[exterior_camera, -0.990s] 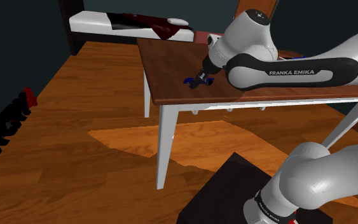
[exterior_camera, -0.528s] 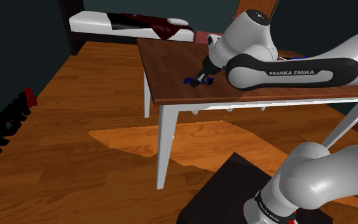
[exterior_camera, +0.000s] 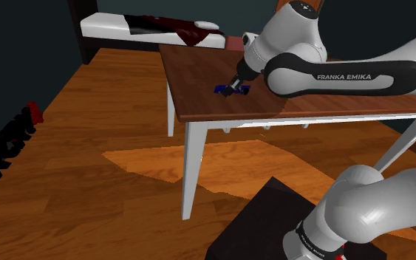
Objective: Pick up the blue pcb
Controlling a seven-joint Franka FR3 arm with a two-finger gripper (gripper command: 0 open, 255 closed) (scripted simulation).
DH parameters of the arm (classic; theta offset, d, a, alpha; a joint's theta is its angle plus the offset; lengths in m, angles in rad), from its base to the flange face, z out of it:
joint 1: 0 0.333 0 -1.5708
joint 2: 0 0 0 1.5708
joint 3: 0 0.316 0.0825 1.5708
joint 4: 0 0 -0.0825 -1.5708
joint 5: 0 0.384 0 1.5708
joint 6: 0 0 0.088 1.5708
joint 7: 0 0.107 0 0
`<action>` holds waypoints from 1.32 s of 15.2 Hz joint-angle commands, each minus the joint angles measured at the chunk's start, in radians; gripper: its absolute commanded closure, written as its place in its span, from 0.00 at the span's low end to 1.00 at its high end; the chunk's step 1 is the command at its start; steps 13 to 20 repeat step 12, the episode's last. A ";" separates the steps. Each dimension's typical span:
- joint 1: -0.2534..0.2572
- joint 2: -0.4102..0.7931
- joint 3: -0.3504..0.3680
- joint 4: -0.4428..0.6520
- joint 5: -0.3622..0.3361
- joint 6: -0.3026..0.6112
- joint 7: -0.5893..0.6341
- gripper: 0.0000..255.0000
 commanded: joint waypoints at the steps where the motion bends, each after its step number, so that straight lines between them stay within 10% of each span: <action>1: 0.003 0.000 -0.001 0.026 0.005 -0.027 -0.007 1.00; 20: 0.012 0.004 -0.003 0.151 0.023 -0.146 -0.033 1.00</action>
